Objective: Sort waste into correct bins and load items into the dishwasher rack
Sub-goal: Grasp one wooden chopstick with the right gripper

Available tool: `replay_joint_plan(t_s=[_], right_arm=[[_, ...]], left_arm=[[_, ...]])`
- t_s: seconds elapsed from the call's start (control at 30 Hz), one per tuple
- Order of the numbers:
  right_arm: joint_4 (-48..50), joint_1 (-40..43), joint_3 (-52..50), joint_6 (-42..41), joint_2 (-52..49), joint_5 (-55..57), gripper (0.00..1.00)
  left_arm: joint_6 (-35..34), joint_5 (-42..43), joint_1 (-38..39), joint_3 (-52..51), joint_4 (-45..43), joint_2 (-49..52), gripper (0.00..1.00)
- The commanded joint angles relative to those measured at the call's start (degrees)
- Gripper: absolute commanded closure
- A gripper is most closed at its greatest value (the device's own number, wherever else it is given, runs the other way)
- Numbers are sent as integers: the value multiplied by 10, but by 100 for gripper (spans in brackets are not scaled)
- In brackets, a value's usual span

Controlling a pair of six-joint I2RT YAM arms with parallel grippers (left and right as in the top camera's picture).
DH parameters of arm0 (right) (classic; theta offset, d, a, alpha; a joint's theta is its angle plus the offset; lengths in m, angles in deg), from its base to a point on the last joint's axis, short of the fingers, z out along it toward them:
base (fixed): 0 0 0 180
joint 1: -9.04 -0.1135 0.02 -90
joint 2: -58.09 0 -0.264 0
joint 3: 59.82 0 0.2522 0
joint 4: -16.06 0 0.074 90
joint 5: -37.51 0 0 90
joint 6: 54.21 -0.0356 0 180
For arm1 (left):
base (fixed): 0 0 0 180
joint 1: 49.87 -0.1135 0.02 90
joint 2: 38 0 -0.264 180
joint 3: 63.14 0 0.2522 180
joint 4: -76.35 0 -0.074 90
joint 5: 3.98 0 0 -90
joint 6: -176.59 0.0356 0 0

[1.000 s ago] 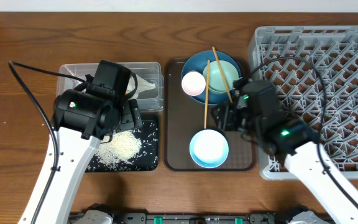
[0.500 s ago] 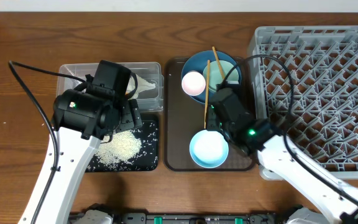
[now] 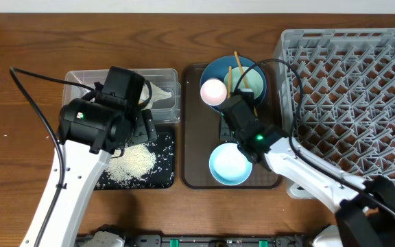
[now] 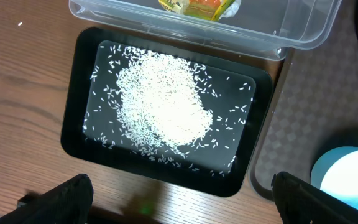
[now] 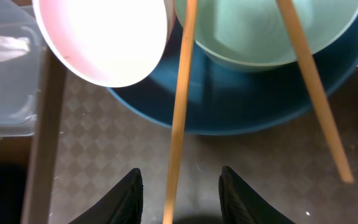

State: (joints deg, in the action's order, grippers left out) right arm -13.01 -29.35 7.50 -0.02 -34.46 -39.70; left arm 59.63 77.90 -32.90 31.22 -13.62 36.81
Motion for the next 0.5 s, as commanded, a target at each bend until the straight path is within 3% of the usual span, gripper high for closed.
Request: replay_joint_plan(t_s=[0.0, 0.3, 0.47], right_arm=[[10, -4, 11, -8, -27, 12, 62], [19, -4, 11, -8, -61, 11, 67], [24, -4, 11, -8, -61, 4, 82]], left_arm=[[3, -10, -3, -1, 2, 2, 5], [3, -9, -3, -1, 2, 2, 5], [3, -9, -3, -1, 2, 2, 5]])
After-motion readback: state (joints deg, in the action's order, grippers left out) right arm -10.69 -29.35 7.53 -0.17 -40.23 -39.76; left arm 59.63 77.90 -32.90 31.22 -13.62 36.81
